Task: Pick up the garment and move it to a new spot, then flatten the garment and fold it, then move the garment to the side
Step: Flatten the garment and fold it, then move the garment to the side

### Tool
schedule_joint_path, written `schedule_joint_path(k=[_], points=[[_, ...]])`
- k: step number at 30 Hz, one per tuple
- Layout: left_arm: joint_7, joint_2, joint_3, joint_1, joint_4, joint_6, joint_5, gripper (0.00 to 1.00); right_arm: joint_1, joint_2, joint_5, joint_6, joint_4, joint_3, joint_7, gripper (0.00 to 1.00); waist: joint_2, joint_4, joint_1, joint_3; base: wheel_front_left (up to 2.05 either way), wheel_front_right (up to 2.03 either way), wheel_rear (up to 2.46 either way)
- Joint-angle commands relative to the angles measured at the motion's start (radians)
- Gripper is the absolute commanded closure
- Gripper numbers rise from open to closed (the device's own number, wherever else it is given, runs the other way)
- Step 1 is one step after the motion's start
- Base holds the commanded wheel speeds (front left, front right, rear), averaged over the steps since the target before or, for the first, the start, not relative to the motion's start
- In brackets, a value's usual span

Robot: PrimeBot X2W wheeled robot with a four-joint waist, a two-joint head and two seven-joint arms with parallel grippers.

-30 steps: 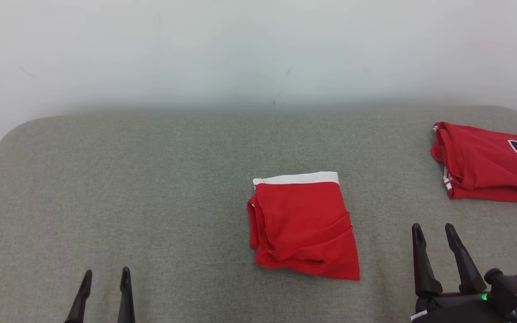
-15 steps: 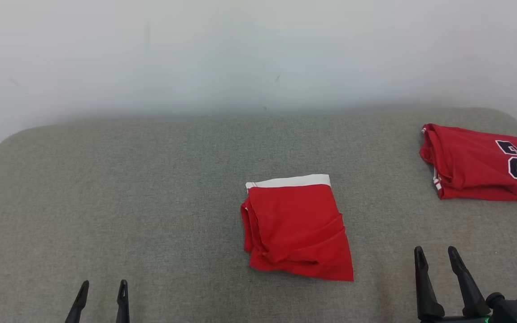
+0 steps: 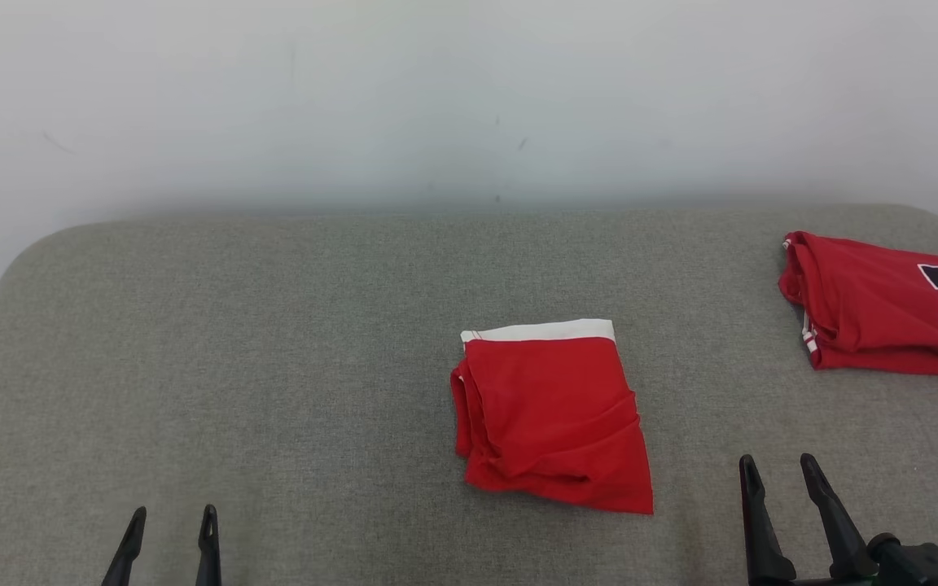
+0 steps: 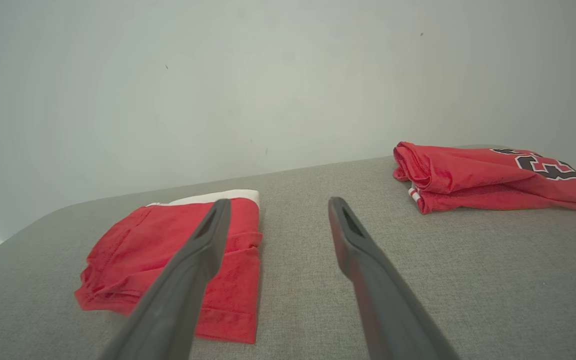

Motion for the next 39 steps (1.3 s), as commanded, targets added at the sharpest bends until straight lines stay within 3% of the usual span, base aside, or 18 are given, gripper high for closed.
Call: schedule_joint_path(k=[1, 25, 32, 39], points=[[0.003, 0.003, 0.007, 0.009, -0.007, 0.007, -0.007, 0.0, 0.008, 0.001, -0.001, 0.0, 0.001, 0.001, 0.0, 0.0, 0.0, 0.002, 0.0, -0.002, 0.0, 0.0, 0.0], [0.017, 0.024, -0.011, 0.017, -0.024, 0.016, -0.031, 0.0, 0.002, 0.0, 0.005, 0.0, 0.02, 0.0, 0.023, 0.0, 0.0, 0.009, 0.0, -0.009, 0.0, 0.0, 0.0], [0.015, 0.02, -0.023, -0.006, -0.017, 0.017, -0.037, 0.0, -0.118, -0.03, 0.008, 0.0, 0.074, 0.027, 0.045, 0.0, 0.0, 0.018, 0.0, 0.007, 0.0, 0.0, 0.0], [0.012, 0.021, -0.05, -0.06, -0.001, 0.011, -0.042, 0.0, -0.304, -0.065, -0.001, 0.0, 0.242, 0.048, 0.124, 0.0, 0.0, 0.063, 0.0, 0.051, 0.0, 0.0, 0.0]])
